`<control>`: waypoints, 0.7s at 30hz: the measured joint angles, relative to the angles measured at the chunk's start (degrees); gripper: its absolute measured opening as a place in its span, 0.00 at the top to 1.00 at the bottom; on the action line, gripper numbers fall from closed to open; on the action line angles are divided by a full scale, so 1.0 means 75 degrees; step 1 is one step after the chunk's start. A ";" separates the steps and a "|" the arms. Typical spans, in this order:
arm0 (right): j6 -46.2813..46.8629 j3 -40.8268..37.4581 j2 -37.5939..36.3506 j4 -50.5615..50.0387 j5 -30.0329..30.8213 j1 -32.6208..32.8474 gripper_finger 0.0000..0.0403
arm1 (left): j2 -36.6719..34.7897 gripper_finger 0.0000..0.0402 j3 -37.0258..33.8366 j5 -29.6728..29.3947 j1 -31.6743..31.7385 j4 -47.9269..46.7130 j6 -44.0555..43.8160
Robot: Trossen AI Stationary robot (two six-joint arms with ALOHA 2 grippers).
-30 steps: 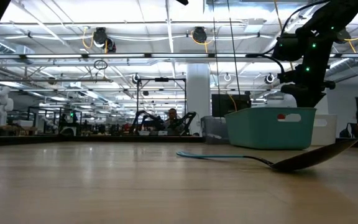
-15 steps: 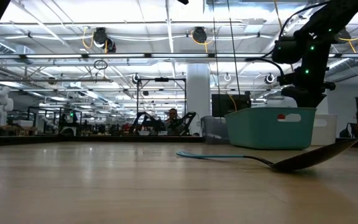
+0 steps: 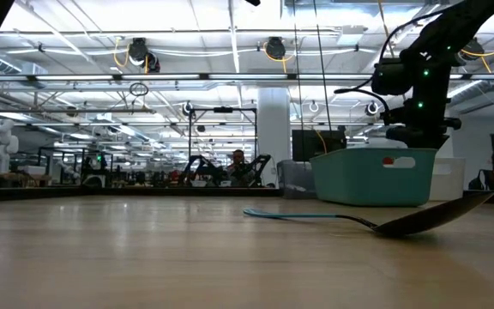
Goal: Sort silverware by color (type)
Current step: Put the light blue spoon into the white bin, then put the blue spoon into the green bin
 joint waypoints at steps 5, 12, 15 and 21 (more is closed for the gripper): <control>0.0032 0.0000 0.0100 -0.0002 -0.0003 0.0000 0.78 | 0.0001 0.43 0.0001 0.0006 0.0000 -0.0003 -0.0022; 0.0035 0.0000 0.0100 0.0004 -0.0003 0.0000 0.63 | 0.0000 0.43 0.0000 0.0035 -0.0006 -0.0003 -0.0061; 0.0093 0.0038 0.0027 -0.0074 -0.0008 0.0000 0.56 | 0.0001 0.43 -0.0002 0.0105 -0.0006 -0.0008 -0.0061; 0.0523 0.0728 -0.0591 -0.1128 -0.0045 0.0018 0.51 | 0.0003 0.43 0.0001 0.0190 -0.0023 -0.0229 -0.0093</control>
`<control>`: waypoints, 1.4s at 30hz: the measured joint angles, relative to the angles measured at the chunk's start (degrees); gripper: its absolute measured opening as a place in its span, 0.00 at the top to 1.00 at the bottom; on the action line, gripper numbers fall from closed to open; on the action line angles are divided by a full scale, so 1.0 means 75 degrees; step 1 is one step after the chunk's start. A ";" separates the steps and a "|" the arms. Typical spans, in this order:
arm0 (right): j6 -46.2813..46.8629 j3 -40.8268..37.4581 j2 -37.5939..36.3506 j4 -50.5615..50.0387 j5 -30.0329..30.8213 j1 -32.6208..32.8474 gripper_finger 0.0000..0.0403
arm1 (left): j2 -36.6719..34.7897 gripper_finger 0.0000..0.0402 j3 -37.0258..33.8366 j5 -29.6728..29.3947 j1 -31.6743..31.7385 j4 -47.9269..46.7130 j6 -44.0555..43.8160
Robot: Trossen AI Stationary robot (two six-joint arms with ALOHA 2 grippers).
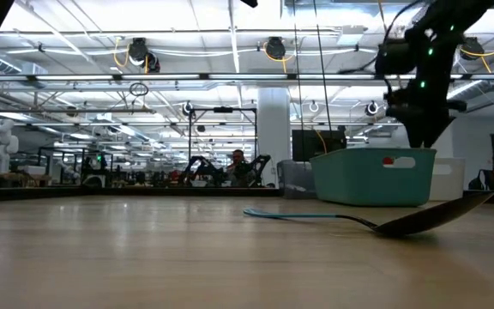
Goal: Sort silverware by color (type)
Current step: Put the blue spoon into the green bin
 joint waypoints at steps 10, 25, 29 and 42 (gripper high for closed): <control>0.1607 0.1059 -0.1793 -0.1435 -0.1759 0.0661 0.52 | 0.0013 0.43 -0.0035 0.0012 -0.0350 -0.0106 0.0320; 0.5664 0.1141 -0.3078 -0.2065 -0.2184 0.4284 0.52 | 0.1017 0.43 -0.0038 0.0176 -0.2047 -0.0072 0.0122; 0.6117 0.1141 -0.2803 -0.1652 -0.2092 0.5120 0.52 | 0.1193 0.43 -0.0041 0.0184 -0.2502 0.0011 -0.0244; 0.6346 0.1143 -0.1616 0.0320 -0.1597 0.7413 0.52 | 0.1587 0.43 -0.0035 0.0818 -0.2758 0.0512 0.0309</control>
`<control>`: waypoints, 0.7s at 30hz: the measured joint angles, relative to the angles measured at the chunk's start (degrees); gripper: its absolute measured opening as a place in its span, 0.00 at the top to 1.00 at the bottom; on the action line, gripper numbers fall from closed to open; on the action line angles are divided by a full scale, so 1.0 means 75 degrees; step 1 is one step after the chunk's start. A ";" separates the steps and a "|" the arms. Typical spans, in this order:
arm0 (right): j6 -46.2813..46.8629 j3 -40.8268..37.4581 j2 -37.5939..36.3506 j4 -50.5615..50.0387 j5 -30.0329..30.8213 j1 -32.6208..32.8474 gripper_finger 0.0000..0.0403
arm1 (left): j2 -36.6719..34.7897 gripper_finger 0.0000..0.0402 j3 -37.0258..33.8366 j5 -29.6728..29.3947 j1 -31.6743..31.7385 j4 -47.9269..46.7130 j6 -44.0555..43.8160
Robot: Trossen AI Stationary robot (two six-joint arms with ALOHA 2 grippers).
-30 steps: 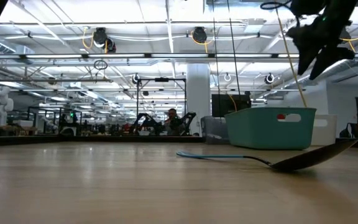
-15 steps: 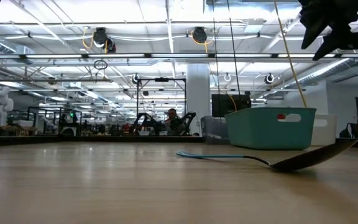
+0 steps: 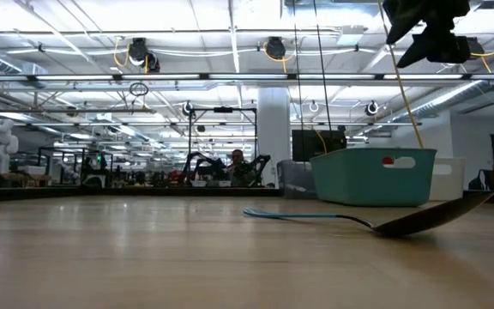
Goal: Sort silverware by color (type)
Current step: Put the blue spoon into the green bin
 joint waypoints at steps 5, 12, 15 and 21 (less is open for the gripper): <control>-0.0295 -0.0003 0.0052 -0.0060 0.0255 0.0704 0.52 | 0.0135 0.43 0.0015 0.0229 0.0003 -0.0189 0.1383; -0.0659 -0.0003 -0.0092 -0.0069 0.0268 0.1505 0.52 | 0.0235 0.43 -0.0006 0.0259 -0.0049 -0.0210 0.1881; -0.0998 -0.0003 -0.0097 -0.0081 0.0281 0.1764 0.52 | 0.0439 0.43 0.0013 0.0531 -0.0020 -0.0148 0.1493; -0.1701 -0.0003 -0.0100 -0.0405 0.0281 0.2125 0.52 | 0.1168 0.43 0.0003 0.1543 0.0140 -0.0195 0.2046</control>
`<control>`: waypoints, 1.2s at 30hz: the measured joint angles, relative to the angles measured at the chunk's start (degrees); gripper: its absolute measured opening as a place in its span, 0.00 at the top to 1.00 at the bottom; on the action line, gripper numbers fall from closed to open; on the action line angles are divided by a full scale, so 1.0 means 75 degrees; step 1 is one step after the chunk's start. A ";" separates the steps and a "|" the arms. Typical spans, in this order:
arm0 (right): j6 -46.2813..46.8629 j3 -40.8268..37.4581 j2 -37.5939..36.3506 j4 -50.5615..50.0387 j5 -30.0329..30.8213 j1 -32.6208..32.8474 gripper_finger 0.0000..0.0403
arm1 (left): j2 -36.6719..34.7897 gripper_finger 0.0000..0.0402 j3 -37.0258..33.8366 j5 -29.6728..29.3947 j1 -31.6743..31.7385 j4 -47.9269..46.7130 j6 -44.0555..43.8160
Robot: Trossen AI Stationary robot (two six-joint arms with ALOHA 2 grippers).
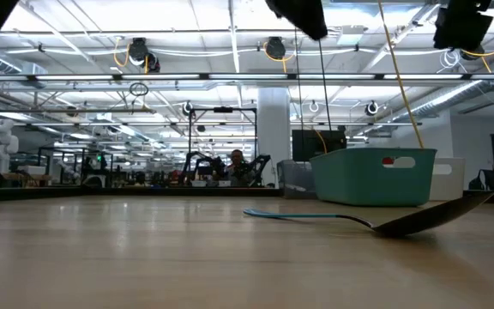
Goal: Sort silverware by color (type)
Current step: Put the blue spoon into the green bin
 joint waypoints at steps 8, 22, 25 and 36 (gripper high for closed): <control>0.0057 0.0000 -0.0170 -0.0398 -0.0023 0.0713 0.52 | 0.0786 0.43 0.0000 -0.0123 0.0027 0.0081 0.1382; -0.0141 0.0000 -0.0399 -0.0832 0.0153 0.0902 0.52 | 0.1696 0.43 0.0003 -0.0131 0.0502 0.1022 0.1718; -0.0193 0.0000 -0.0451 -0.0871 0.0156 0.0897 0.52 | 0.1761 0.43 -0.0012 -0.0001 0.0584 0.0871 0.1889; -0.0564 0.0000 -0.0501 -0.1084 0.0207 0.0897 0.52 | 0.1923 0.43 -0.0009 0.0169 0.0466 0.0962 0.2308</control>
